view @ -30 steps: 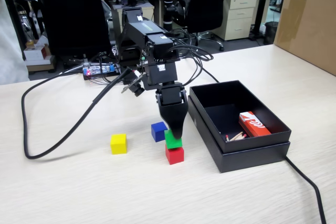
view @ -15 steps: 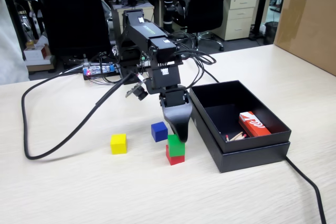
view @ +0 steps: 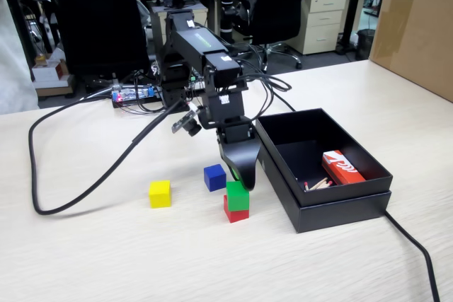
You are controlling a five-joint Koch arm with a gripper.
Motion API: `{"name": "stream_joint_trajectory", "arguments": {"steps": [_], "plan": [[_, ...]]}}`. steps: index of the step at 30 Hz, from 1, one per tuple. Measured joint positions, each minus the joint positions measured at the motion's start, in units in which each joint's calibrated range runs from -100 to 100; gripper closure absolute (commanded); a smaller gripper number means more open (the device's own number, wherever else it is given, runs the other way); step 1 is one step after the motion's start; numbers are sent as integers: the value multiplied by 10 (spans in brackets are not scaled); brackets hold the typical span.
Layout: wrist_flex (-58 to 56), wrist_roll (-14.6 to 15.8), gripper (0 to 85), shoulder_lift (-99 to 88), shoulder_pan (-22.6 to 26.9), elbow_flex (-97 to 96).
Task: Put the green cube on top of the red cube
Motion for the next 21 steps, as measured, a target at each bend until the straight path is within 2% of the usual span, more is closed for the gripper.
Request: {"name": "stream_joint_trajectory", "arguments": {"steps": [8,11,15,21], "plan": [[0,0,399,-197,1,-70],[0,-3,370,-289,-1,-142],[11,-7,368,-445,-8,-302],[135,-21,367,-673,-21,-623]]}}
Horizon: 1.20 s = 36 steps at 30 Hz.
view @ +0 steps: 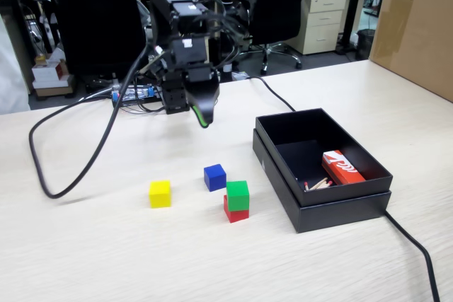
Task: Put the green cube on top of the red cube
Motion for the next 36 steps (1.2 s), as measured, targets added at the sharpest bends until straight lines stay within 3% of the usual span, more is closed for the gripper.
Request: {"name": "stream_joint_trajectory", "arguments": {"steps": [10,21,36], "plan": [[154,-17,359,-264,6,-354],[367,-29,354,-360,16,-567],[372,-29,368,-384,14,-586]]}}
